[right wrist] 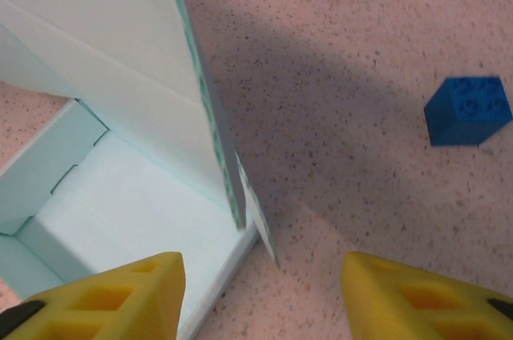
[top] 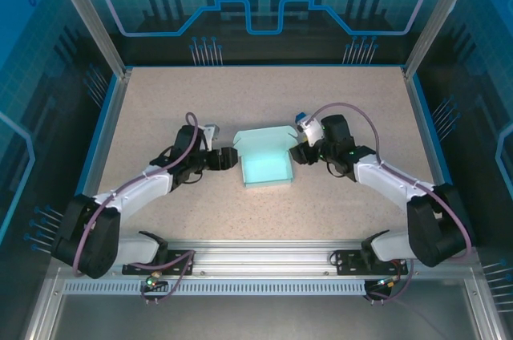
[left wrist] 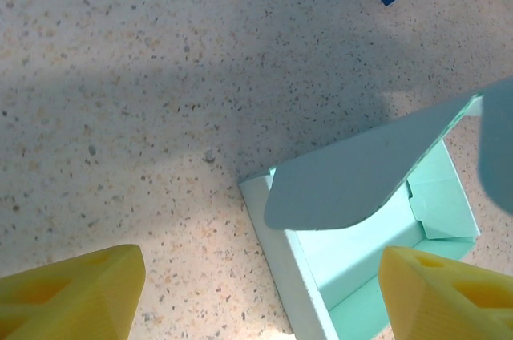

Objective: Fold the paper box

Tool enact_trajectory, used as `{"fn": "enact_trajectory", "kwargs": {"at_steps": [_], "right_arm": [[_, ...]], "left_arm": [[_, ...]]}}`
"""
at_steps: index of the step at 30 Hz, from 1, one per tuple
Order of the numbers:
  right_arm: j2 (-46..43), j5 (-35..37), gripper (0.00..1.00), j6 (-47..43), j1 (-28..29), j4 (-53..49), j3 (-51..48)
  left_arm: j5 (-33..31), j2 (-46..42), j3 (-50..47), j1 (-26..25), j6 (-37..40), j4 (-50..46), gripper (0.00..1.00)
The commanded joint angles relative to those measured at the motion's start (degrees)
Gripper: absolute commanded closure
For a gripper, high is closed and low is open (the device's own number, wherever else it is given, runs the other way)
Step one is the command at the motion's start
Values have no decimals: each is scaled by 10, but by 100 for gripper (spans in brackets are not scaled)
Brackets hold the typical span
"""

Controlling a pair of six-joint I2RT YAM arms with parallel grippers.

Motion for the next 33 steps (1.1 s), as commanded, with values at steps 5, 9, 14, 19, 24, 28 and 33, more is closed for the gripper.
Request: {"fn": "enact_trajectory", "kwargs": {"at_steps": [5, 9, 14, 19, 24, 28, 33], "right_arm": [[60, -2, 68, -45, 2, 15, 55], [72, 6, 78, -48, 5, 7, 57], [74, 18, 84, -48, 12, 4, 73], [81, 33, 88, -53, 20, -8, 82], [91, 52, 92, -52, 31, -17, 92], [101, 83, 94, -40, 40, -32, 104], [104, 156, 97, 22, 76, -46, 115]], "left_arm": [[5, 30, 48, -9, 84, 26, 34], [-3, 59, 75, -18, 100, 15, 46], [-4, 88, 102, -26, 106, 7, 60], [-17, 102, 120, -32, 113, -5, 70], [-39, 105, 125, -31, 115, -13, 76], [-54, 111, 127, -32, 115, -14, 85], [-84, 124, 137, -41, 103, -19, 90]]}}
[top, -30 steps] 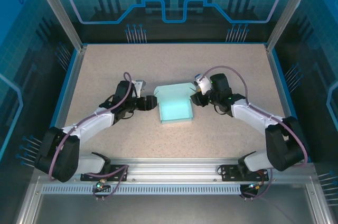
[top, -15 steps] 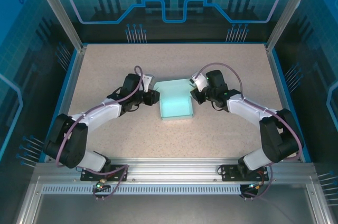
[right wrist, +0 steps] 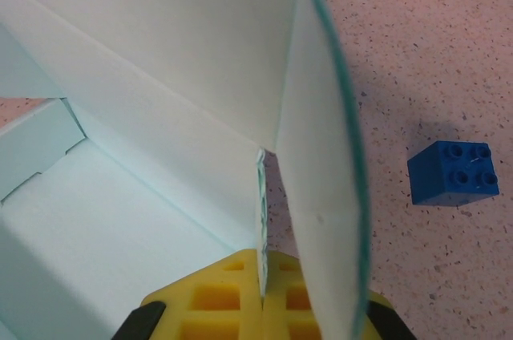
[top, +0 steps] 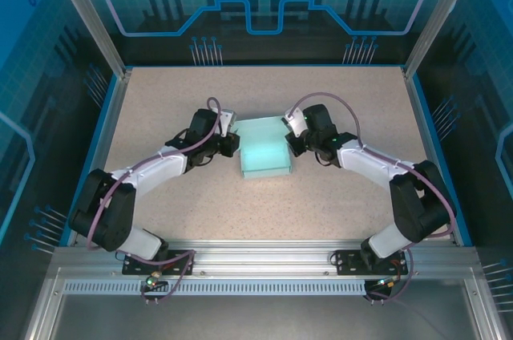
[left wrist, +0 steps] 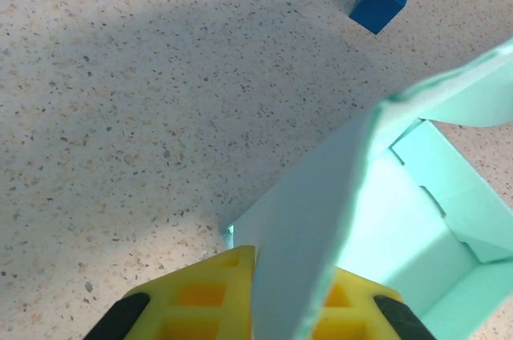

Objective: Fold the paper box

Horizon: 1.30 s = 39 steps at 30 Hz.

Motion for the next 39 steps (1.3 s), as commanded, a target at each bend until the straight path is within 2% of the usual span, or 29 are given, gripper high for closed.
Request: {"fn": "enact_trajectory", "kwargs": {"at_steps": [1, 8, 14, 30, 39], "right_arm": [[11, 88, 98, 57, 36, -31, 22], [36, 248, 100, 179, 91, -93, 63], [55, 328, 100, 227, 119, -123, 91], [61, 327, 100, 262, 123, -105, 93], [73, 340, 100, 303, 125, -85, 91]], "left_arm": [[-45, 14, 20, -12, -9, -18, 91], [-136, 25, 55, -36, -66, -47, 97], [-184, 40, 83, -48, -102, -71, 100], [-218, 28, 77, -60, -154, -65, 100], [-240, 31, 42, -75, -194, -13, 100]]}}
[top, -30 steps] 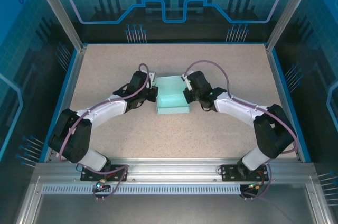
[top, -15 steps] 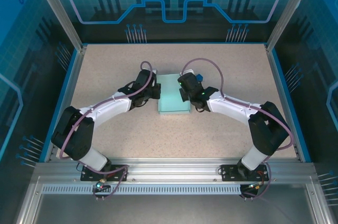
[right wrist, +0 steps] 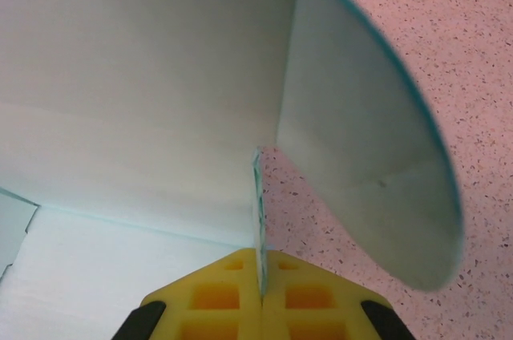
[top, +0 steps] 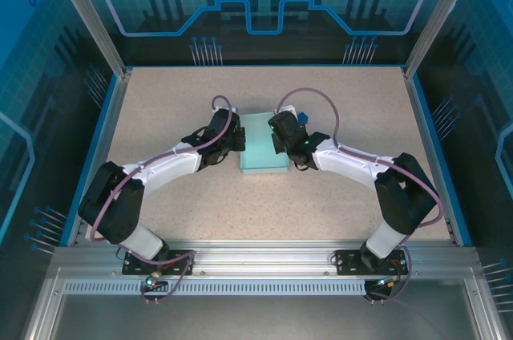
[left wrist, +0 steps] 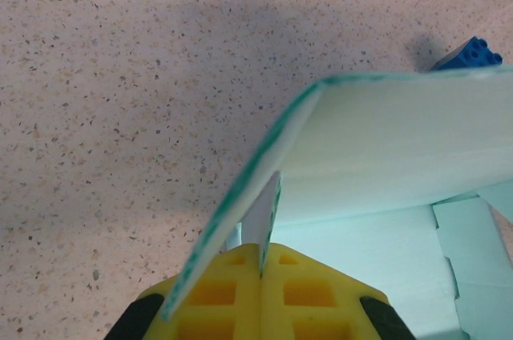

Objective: Fold the paper box

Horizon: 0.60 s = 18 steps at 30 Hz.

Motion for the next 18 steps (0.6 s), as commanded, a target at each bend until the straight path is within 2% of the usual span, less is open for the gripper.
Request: {"fn": "enact_trajectory", "kwargs": {"at_steps": [1, 12, 18], "right_arm": [[13, 36, 100, 28, 3, 1, 6], [45, 29, 100, 34, -18, 57, 42], [72, 16, 100, 24, -30, 86, 62]], "left_arm": [[-45, -10, -17, -1, -31, 26, 100], [-118, -8, -2, -3, -33, 47, 100], [-158, 24, 15, -3, -14, 68, 100]]}}
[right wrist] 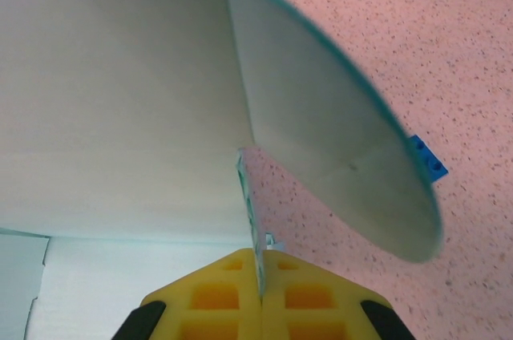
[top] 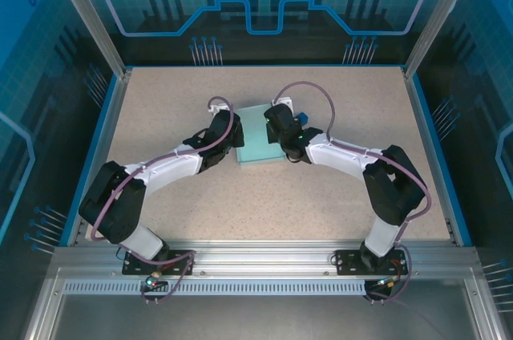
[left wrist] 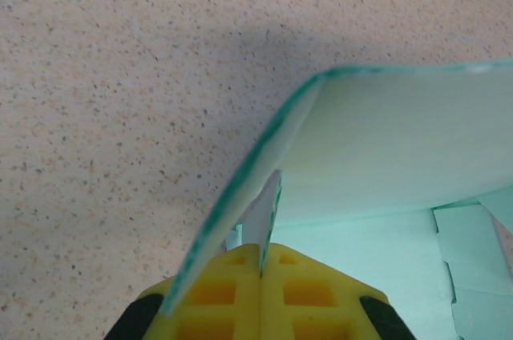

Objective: Fold the paper box

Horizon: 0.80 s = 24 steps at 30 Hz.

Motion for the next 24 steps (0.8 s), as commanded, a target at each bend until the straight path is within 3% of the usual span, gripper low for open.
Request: {"fn": "enact_trajectory", "kwargs": {"at_steps": [1, 24], "right_arm": [[19, 16, 100, 4, -19, 17, 18], [27, 7, 100, 73, -3, 127, -73]], "left_arm": [[-64, 21, 22, 2, 2, 24, 100], [-136, 18, -67, -16, -16, 106, 100]]}}
